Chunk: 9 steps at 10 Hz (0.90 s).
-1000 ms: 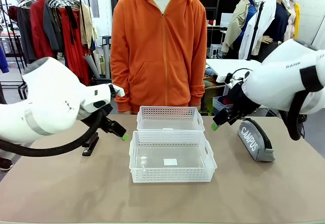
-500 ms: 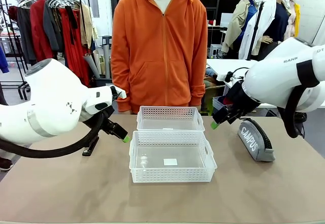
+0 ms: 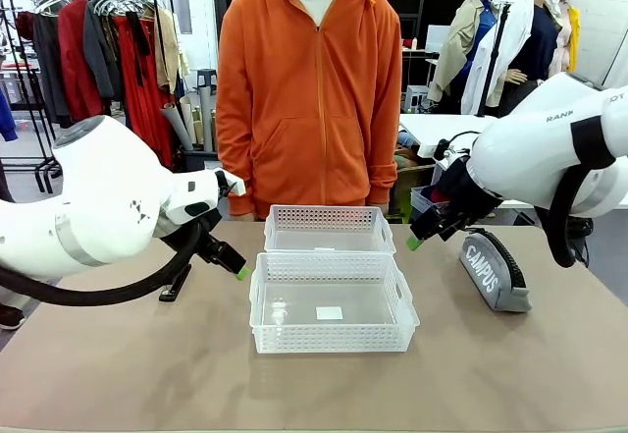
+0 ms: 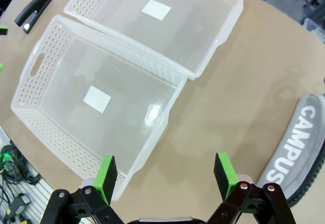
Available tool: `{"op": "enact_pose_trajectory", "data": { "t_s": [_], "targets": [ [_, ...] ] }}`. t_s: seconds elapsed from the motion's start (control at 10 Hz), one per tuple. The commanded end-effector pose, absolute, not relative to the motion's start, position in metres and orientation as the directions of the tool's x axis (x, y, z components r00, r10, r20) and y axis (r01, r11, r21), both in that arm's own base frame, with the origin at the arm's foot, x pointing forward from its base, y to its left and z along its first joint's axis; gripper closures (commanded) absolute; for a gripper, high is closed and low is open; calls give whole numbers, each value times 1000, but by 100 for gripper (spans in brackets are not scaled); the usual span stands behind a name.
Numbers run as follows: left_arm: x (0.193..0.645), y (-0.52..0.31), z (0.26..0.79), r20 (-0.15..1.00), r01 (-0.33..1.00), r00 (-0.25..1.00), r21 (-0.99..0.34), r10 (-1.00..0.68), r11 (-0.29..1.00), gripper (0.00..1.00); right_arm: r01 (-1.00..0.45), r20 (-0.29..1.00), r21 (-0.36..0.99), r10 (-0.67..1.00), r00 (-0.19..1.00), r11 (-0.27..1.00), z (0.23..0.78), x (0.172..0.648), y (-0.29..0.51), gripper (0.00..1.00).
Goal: Distribute items into two baskets.
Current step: Pick up the Pencil pouch that the person points to.
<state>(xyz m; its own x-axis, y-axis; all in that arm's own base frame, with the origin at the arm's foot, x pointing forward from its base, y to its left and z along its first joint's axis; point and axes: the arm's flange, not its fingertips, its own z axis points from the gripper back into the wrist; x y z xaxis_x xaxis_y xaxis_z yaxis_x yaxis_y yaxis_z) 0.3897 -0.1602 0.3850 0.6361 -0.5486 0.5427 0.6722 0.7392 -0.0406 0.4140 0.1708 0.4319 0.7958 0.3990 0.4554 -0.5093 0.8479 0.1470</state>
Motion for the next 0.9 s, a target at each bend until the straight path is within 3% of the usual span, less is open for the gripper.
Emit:
{"op": "enact_pose_trajectory", "data": {
  "t_s": [0.0,0.1,0.4,0.8],
  "targets": [
    [407,-162,387,365,679,695,-48,-620,733,0,-482,428,279,342,837,831,439,429,171,0],
    [420,-158,393,300,675,725,-136,-620,725,0,-467,413,342,316,854,815,443,436,172,0],
    [447,-148,416,306,618,786,-408,-537,672,0,-422,374,518,247,894,744,454,449,166,0],
    [453,-130,429,319,455,881,-771,-349,446,0,-343,344,741,113,932,577,467,463,142,0]
  ]
}}
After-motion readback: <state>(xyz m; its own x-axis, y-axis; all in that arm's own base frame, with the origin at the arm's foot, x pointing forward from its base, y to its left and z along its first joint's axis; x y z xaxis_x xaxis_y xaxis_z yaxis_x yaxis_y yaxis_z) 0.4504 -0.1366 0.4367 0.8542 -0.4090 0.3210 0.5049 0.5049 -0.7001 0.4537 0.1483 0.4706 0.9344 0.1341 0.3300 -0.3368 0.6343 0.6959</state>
